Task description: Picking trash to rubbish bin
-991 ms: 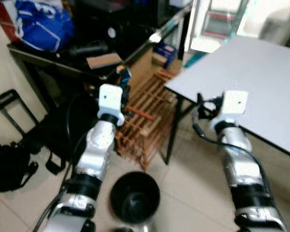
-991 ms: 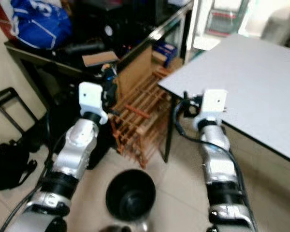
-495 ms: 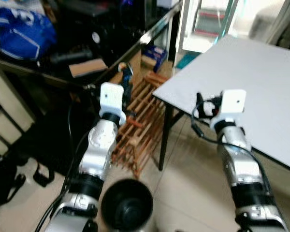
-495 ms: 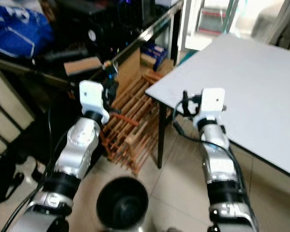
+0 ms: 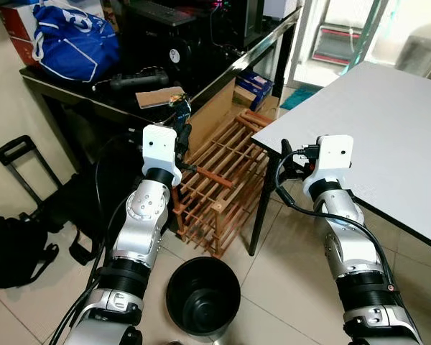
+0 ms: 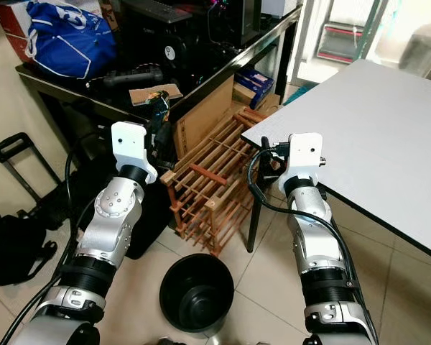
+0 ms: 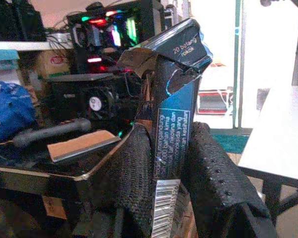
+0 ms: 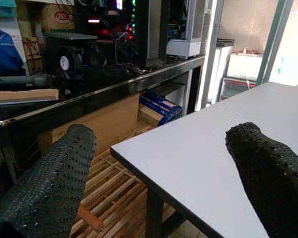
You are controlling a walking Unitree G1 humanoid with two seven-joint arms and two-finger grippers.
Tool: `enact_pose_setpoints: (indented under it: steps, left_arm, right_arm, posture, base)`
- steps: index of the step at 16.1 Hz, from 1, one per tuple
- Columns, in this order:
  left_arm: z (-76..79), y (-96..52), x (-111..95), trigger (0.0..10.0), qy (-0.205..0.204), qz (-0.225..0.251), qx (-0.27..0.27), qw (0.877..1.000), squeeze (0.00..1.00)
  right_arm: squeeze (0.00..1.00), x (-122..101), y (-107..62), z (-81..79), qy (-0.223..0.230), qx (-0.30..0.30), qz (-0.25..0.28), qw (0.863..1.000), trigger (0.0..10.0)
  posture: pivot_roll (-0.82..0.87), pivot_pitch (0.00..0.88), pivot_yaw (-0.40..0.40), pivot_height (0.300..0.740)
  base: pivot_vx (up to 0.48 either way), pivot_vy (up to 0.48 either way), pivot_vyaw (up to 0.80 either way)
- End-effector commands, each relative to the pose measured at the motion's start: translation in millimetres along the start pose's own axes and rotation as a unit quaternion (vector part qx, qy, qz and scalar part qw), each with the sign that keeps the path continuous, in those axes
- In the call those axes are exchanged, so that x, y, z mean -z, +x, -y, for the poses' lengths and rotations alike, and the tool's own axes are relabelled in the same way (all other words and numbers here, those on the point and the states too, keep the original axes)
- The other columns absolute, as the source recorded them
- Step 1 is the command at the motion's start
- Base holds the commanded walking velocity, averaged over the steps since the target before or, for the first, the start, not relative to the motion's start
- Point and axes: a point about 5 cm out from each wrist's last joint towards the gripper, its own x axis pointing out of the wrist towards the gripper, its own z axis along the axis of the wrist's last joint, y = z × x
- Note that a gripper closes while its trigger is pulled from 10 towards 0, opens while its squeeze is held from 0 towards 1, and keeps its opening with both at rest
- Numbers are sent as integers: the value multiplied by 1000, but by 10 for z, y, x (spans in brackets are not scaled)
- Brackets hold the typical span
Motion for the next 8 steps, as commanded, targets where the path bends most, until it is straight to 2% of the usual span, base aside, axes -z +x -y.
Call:
enact_pose_setpoints:
  steps: [1, 4, 8]
  left_arm:
    - [31, -37, 110, 10000, -4, -23, 10, 1000, 0]
    - [84, -130, 385, 10000, -14, -75, 17, 997, 0]
    - [163, -197, 610, 10000, -4, -124, 33, 992, 0]
  right_arm:
    - [0, 27, -16, -7, 1, -2, -4, 1000, 10000]
    - [0, 49, -39, -17, 0, -4, -9, 1000, 10000]
    - [0, 92, -107, -41, -1, -10, -18, 1000, 10000]
  posture:
    - [-63, 54, 56, 740]
    - [-68, 61, 54, 740]
    - [-65, 104, 45, 740]
  base:
    - [0, 0, 0]
    - [0, 0, 0]
    - [0, 0, 0]
